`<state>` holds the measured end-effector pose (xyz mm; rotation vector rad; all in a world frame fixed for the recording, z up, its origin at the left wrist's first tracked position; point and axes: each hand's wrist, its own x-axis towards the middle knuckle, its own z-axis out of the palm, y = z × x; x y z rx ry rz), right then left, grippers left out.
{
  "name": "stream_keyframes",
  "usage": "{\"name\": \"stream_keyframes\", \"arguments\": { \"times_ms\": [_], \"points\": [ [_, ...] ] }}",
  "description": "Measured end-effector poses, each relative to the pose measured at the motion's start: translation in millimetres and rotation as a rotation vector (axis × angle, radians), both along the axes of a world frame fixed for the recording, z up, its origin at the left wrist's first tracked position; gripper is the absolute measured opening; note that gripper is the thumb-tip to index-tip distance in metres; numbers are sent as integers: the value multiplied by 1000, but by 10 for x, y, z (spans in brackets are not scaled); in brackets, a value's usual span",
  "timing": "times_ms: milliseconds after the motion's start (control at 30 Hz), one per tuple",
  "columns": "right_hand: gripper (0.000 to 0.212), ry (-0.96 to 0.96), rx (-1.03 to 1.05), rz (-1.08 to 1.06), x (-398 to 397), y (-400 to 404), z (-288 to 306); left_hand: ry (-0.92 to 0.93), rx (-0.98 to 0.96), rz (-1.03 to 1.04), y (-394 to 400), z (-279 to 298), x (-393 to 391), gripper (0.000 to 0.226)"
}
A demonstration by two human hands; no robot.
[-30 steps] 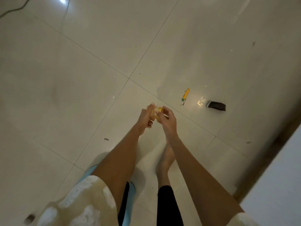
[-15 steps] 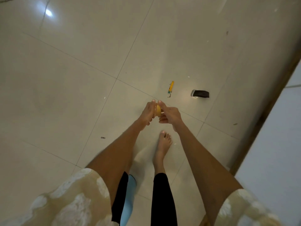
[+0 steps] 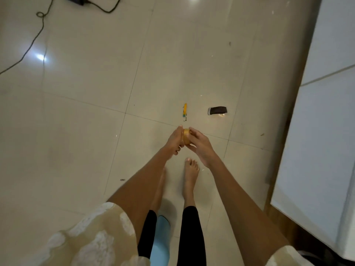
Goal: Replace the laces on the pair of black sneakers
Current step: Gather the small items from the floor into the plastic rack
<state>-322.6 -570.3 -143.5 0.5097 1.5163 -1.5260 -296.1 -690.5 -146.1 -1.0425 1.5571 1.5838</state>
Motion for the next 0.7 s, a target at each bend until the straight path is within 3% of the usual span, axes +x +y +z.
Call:
{"name": "stream_keyframes", "arguments": {
  "times_ms": [67,167,333,400,533,700],
  "points": [
    [40,27,168,34,6,60,122,62,-36,-99,37,97,-1,45],
    [60,-14,309,57,46,104,270,122,-59,-251,120,247,9,48],
    [49,46,127,-244,192,312,521,100,-45,-303,354,557,-36,52],
    [43,51,183,-291,217,480,660,84,-34,-345,486,681,-62,53],
    [46,56,383,-286,239,893,877,104,-64,-508,841,837,-113,55],
    [46,247,219,-154,375,1501,963,102,-50,-562,1359,941,-128,53]
  ]
}}
